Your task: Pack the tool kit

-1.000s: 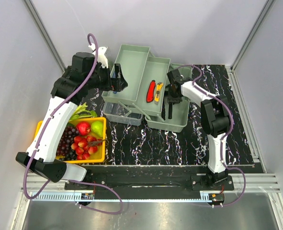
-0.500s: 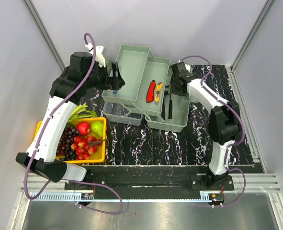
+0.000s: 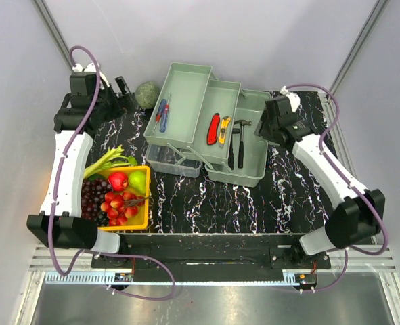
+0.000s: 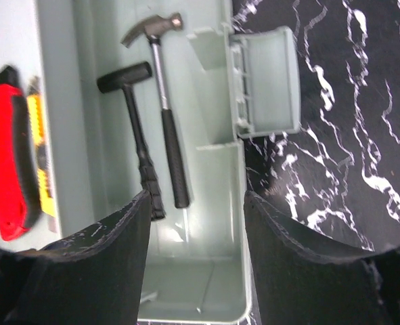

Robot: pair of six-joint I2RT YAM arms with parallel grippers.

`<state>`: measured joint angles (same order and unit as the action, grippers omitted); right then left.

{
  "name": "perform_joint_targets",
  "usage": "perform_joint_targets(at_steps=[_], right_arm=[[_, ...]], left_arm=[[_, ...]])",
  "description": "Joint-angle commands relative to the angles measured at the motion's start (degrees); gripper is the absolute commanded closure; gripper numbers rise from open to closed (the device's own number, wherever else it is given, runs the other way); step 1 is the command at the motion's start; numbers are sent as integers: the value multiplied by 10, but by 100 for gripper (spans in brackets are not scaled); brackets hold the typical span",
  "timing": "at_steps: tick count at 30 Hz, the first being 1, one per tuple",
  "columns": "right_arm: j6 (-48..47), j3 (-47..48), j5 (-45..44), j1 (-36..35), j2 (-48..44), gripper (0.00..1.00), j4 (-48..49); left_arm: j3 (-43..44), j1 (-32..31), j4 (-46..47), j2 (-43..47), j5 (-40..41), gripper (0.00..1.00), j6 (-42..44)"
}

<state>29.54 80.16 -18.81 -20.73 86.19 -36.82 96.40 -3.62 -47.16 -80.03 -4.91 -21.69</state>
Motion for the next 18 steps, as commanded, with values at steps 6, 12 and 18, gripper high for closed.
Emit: perform_joint_targets(at_steps=[6,12,18], right_arm=[[69,-129,-18,15,-111,37,-6],[97,-176,3,27,-148,37,-7],[116,-205,16,35,-172,37,-4]], left_arm=[[-37,69,94,-121,2,5,-31],[-81,68,160,-196,-89,34,-22],[-133,64,232,-214,-148,43,14]])
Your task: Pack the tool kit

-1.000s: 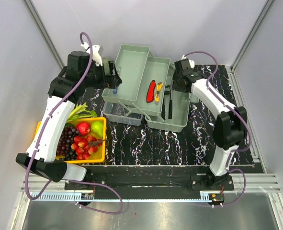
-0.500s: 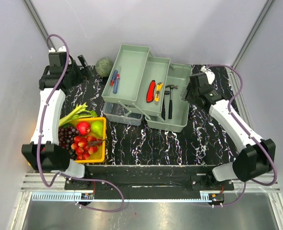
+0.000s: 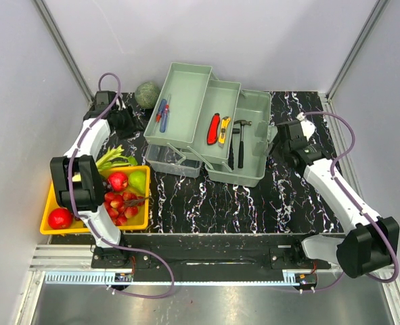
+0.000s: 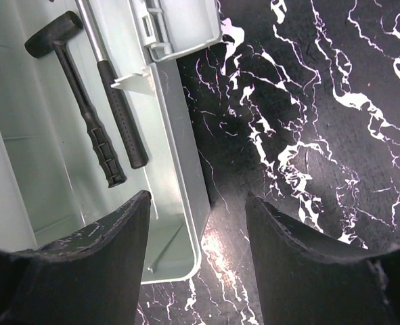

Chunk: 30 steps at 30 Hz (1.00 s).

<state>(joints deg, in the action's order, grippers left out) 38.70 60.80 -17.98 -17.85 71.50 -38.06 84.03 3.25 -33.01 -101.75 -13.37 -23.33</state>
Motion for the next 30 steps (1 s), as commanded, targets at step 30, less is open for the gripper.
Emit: perform_joint_targets(at_steps=[30], right_arm=[[69,-99,80,50,-50,36,26]], left_arm=[[-41,-57,120,-65,-116,65,89]])
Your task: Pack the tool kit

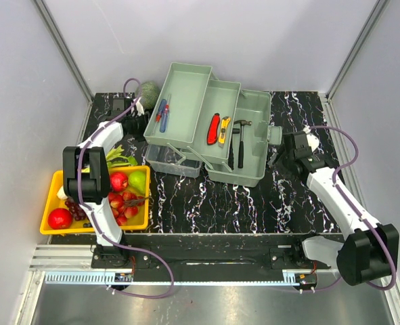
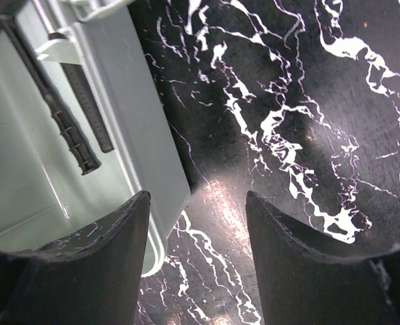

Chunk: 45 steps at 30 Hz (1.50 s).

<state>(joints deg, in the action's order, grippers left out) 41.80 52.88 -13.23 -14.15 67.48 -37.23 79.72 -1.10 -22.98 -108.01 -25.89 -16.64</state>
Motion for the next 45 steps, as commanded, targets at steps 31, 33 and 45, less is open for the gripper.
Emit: perform_joint_targets(at_steps=[31,33,45], right_arm=[[109,-111,153,71,93,41,153],[107,-104,149,71,100,41,157],[84,-79,141,71,126,42,180]], left_arm=[[101,-64,-64,97,120,100,25],[107,-66,-66,111,128,100,27],[170,-102,-103,148,159,100,49]])
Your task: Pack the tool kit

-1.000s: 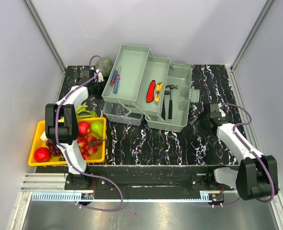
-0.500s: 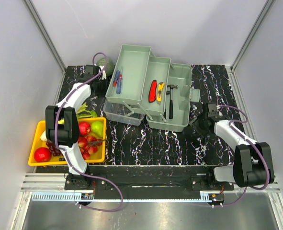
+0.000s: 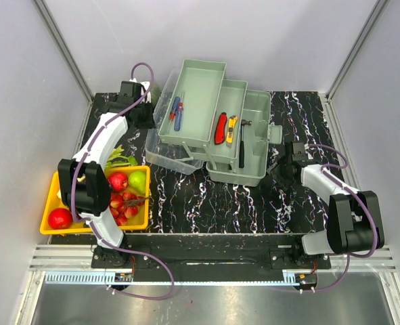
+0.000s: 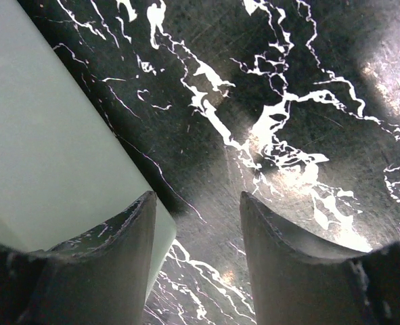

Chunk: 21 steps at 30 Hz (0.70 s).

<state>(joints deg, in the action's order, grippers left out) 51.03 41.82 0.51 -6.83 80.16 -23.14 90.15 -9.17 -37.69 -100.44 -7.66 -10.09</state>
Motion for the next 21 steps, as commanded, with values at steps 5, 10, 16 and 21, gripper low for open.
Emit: perform_joint_targets(at_steps=[5,10,16,21], right_arm=[[-14,35,-2,-3,1,42,39],[-3,34,-2,-3,3,43,42],[5,35,-2,-2,13,43,45],[11,41,-2,-2,26,44,46]], left_arm=[[94,-77,32,89,72,100,14],[123,-134,19,90,170,100,36],[148,-200,-1,68,299,100,57],[183,-266,-28,37,431,100,78]])
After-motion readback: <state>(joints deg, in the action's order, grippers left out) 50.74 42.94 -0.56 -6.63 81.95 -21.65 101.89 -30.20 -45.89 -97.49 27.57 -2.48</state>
